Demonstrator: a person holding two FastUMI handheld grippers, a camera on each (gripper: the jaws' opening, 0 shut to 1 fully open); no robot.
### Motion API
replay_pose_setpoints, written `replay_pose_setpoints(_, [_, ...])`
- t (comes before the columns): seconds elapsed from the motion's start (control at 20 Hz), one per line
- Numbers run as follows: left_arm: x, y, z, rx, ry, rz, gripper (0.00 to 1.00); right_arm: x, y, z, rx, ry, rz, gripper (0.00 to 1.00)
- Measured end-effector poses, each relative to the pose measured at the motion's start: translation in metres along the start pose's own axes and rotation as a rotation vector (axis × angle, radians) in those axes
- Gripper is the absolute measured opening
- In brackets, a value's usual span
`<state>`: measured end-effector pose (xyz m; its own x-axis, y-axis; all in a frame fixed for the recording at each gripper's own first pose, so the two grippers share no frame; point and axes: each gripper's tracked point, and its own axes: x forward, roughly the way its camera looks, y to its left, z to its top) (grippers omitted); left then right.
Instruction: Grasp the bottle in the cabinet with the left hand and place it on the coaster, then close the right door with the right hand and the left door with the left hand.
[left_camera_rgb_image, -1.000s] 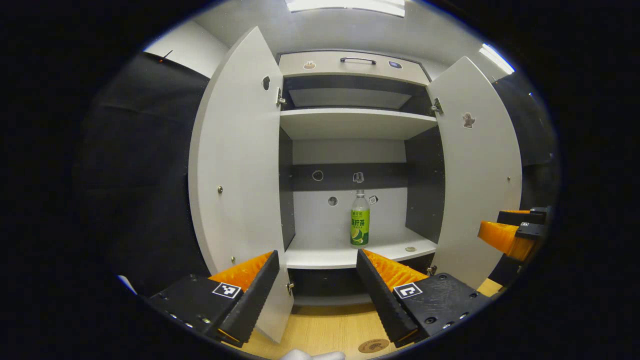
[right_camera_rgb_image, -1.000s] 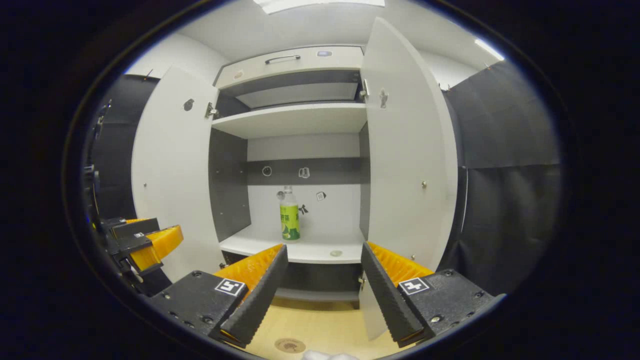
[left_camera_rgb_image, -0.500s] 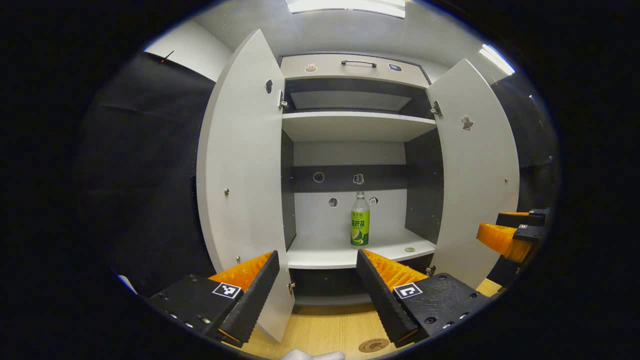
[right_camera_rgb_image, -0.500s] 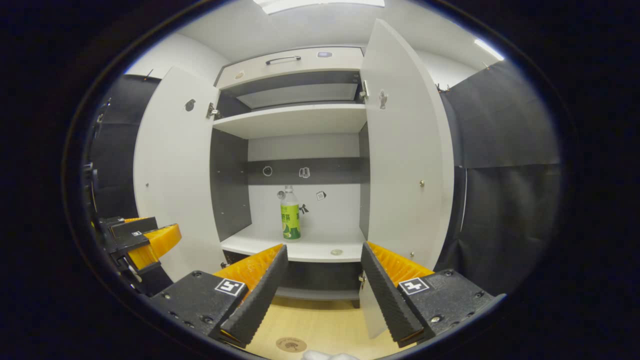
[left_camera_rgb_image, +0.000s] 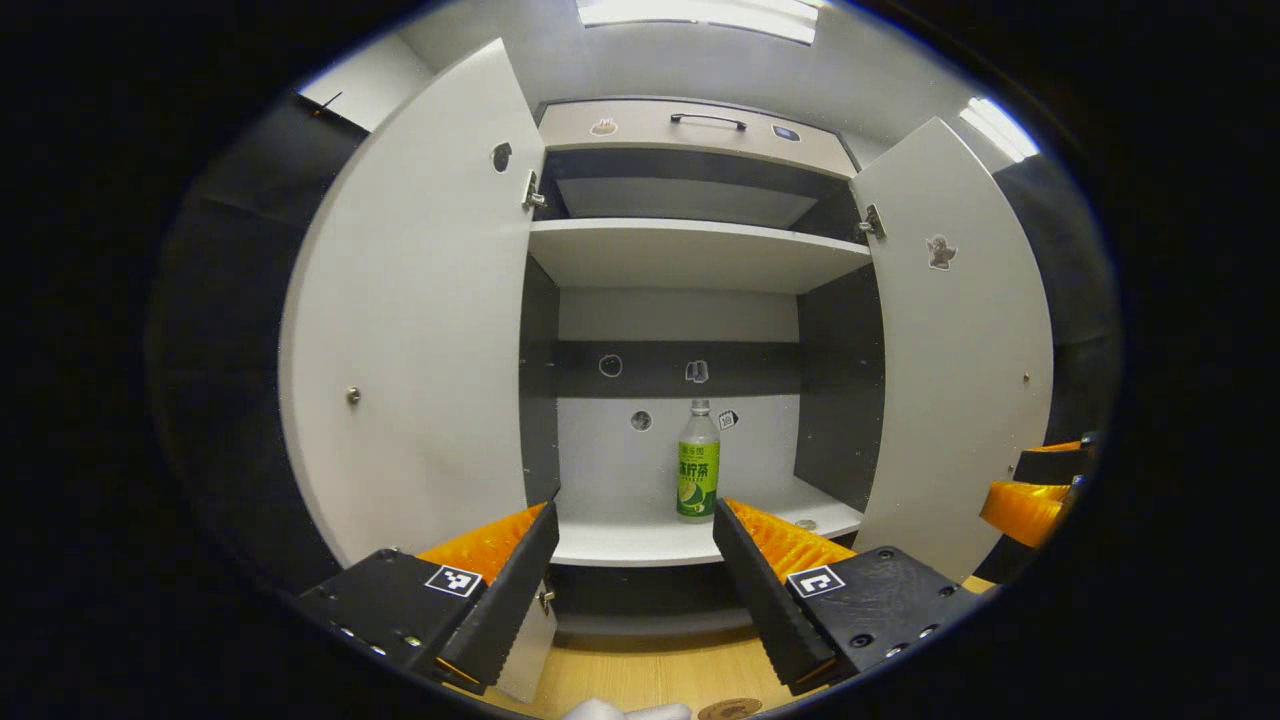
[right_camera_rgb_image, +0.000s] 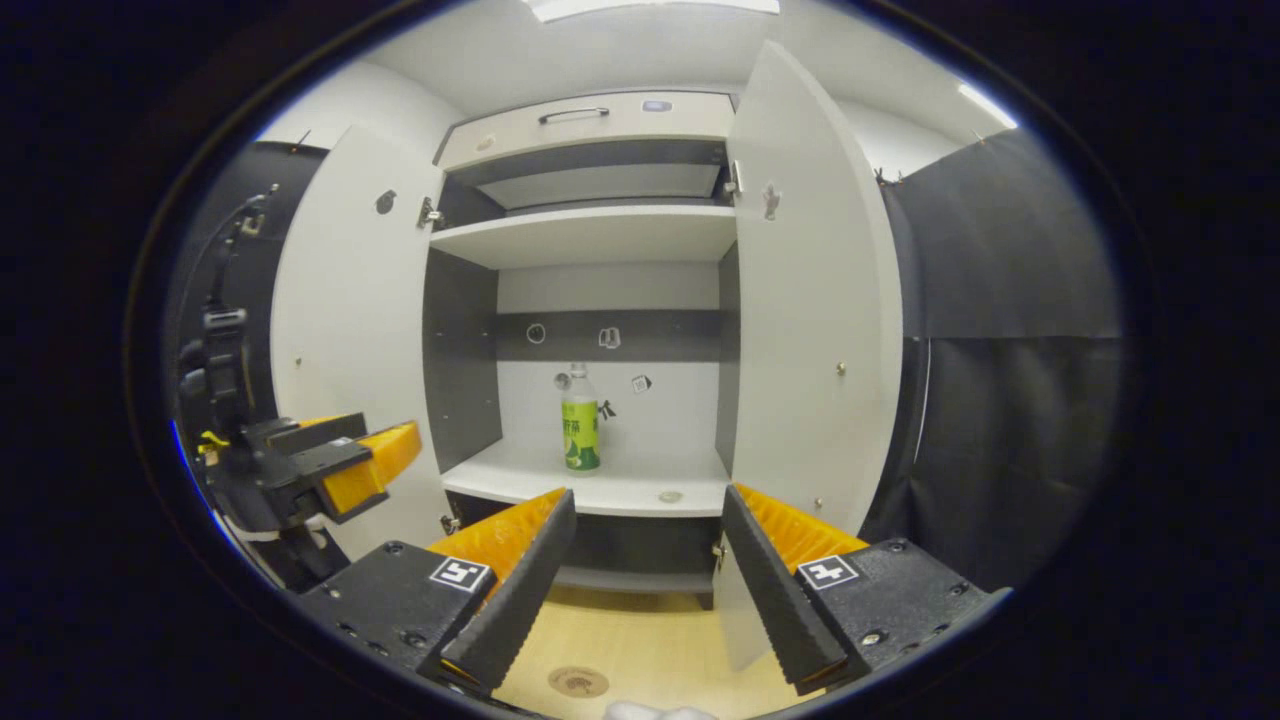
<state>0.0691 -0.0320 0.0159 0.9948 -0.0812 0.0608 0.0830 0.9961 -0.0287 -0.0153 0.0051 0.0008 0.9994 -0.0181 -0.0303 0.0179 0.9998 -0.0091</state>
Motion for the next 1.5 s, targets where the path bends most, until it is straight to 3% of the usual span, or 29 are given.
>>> replay_pose_setpoints(0.25, [0.091,-0.023,0.0,-0.032,-0.015,-0.036,0.95,-0.001,0.001,0.013,-0.005,-0.001,-0.023,0.97])
replay_pose_setpoints(0.8, [0.257,-0.054,-0.05,-0.032,0.03,0.007,0.95,0.018,-0.005,0.007,-0.064,0.072,-0.069,0.95])
replay_pose_setpoints(1.2, [0.295,-0.057,-0.073,-0.068,0.045,0.009,0.95,0.017,-0.014,-0.004,-0.063,0.106,-0.097,0.97])
replay_pose_setpoints(1.3, [0.301,-0.056,-0.072,-0.037,0.037,0.008,0.93,0.013,-0.015,-0.007,-0.068,0.105,-0.103,0.97])
replay_pose_setpoints(1.35, [0.3,-0.054,-0.071,-0.023,0.038,0.01,0.75,0.01,-0.014,-0.007,-0.068,0.106,-0.103,0.97])
replay_pose_setpoints(1.5, [0.281,-0.055,-0.062,-0.025,0.033,-0.017,0.73,-0.002,-0.015,-0.007,-0.076,0.101,-0.103,0.95])
